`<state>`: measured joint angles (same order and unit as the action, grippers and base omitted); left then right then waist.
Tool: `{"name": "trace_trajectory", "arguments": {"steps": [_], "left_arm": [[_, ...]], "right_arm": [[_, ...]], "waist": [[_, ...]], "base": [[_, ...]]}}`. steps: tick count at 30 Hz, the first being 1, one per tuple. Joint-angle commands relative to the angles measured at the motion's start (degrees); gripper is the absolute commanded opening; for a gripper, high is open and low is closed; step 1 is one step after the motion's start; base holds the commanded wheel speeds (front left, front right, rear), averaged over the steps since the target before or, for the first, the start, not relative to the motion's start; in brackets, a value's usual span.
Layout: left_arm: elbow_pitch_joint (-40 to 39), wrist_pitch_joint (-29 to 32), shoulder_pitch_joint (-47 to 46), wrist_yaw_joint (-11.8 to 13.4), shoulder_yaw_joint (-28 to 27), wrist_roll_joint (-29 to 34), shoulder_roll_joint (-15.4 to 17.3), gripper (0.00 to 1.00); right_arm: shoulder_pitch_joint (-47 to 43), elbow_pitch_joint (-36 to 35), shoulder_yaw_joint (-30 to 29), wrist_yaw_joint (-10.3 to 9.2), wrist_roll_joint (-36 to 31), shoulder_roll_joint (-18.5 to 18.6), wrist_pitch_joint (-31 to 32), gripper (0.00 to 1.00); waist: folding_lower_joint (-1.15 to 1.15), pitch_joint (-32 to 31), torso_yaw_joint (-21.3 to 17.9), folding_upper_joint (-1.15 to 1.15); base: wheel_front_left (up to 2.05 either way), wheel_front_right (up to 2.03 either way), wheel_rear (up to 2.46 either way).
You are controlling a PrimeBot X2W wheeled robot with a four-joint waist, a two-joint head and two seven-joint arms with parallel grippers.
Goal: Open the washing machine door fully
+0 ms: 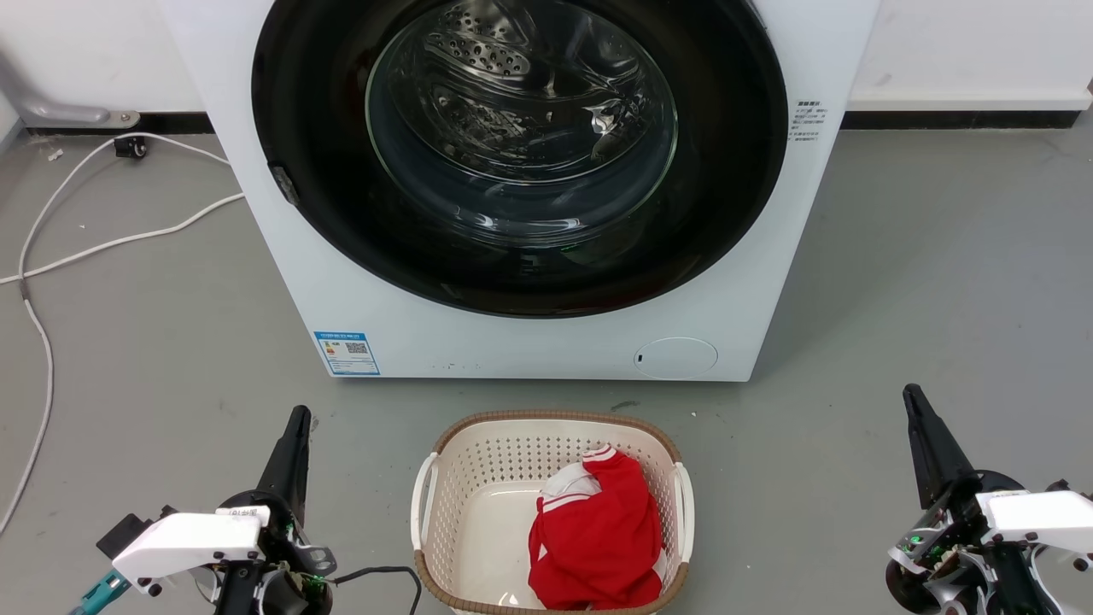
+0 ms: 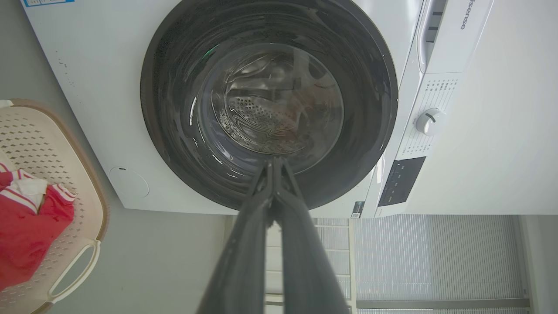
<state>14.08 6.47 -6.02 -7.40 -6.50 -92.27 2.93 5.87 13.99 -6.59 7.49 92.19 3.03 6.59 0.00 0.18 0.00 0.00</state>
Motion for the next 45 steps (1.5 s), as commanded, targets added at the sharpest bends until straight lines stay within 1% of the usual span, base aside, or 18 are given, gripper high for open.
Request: {"name": "trace_trajectory", "arguments": {"steps": [1, 8, 9, 13, 17, 21, 24, 25, 28, 37, 42, 45], "left_arm": [[0.01, 0.14, -0.43, -0.18, -0.10, 0.12, -0.06, 0.00], [0.01, 0.14, -0.44, -0.18, -0.10, 0.12, -0.06, 0.00], [-0.01, -0.03, -0.01, 0.00, 0.02, 0.00, 0.00, 1.00], [-0.18, -1.45, 0.18, 0.00, 1.42, 0.05, -0.06, 1.00], [-2.01, -3.14, 0.02, -0.01, 2.63, 1.60, -0.06, 1.00], [-3.38, -4.21, -0.16, -0.02, 3.22, 4.36, -0.05, 1.00], [-4.67, -4.98, -0.39, -0.02, 3.00, 7.38, -0.05, 1.00], [-4.67, -4.98, -0.39, -0.02, 3.00, 7.38, -0.05, 1.00], [-5.75, -5.73, -0.52, -0.03, 2.84, 10.46, -0.05, 1.00], [-8.39, -7.83, -0.49, -0.04, 3.81, 22.91, -0.04, 1.00], [-9.31, -8.90, -0.25, -0.05, 4.20, 29.49, -0.03, 1.00], [-9.92, -9.51, -0.16, -0.06, 4.73, 32.42, -0.03, 1.00]], "right_arm": [[0.76, 0.07, 0.02, 0.00, -0.11, -0.20, 0.02, 0.00], [0.76, 0.07, 0.02, 0.00, -0.11, -0.20, 0.02, 0.00], [0.00, -0.02, 0.01, 0.00, 0.00, 0.00, -0.03, 1.00], [-0.79, -0.36, 0.63, 0.00, -0.13, -0.03, -1.38, 1.00], [-1.19, -1.76, 0.95, 0.00, -1.52, -0.04, -3.12, 1.00], [-1.32, -2.89, 1.15, 0.00, -4.46, -0.04, -4.20, 1.00], [-1.34, -3.92, 1.50, 0.00, -7.97, -0.05, -4.97, 1.00], [-1.34, -3.92, 1.50, 0.00, -7.97, -0.05, -4.97, 1.00], [-1.32, -4.95, 1.91, 0.00, -11.91, -0.04, -5.73, 1.00], [-1.60, -8.13, 2.82, 0.00, -24.92, 0.06, -7.82, 1.00], [-1.91, -9.15, 3.49, 0.00, -33.85, 0.37, -8.92, 1.00], [-2.05, -9.25, 3.96, 0.00, -39.10, 0.43, -9.54, 1.00]], "waist": [[0.00, 0.00, 0.00, 0.00], [0.00, 0.00, 0.00, 0.00], [0.00, 0.00, 0.00, 0.00], [0.00, 0.04, 0.00, 0.00], [0.00, 0.02, 0.02, 0.00], [0.00, 0.01, 0.01, 0.00], [0.00, 0.01, -0.01, 0.00], [0.00, 0.01, -0.01, 0.00], [0.00, 0.01, 0.00, 0.00], [0.00, -0.09, 0.01, 0.00], [0.00, -0.12, 0.05, 0.00], [0.00, -0.10, 0.07, 0.00]], "base": [[0.00, 0.00, 0.00], [0.00, 0.00, 0.00], [0.00, 0.00, 0.00], [0.00, 0.00, 0.00], [0.00, 0.00, 0.00], [0.00, 0.00, 0.00], [0.00, 0.00, 0.00], [0.00, 0.00, 0.00], [0.00, 0.00, 0.00], [0.00, 0.00, 0.00], [0.00, 0.00, 0.00], [0.00, 0.00, 0.00]]}}
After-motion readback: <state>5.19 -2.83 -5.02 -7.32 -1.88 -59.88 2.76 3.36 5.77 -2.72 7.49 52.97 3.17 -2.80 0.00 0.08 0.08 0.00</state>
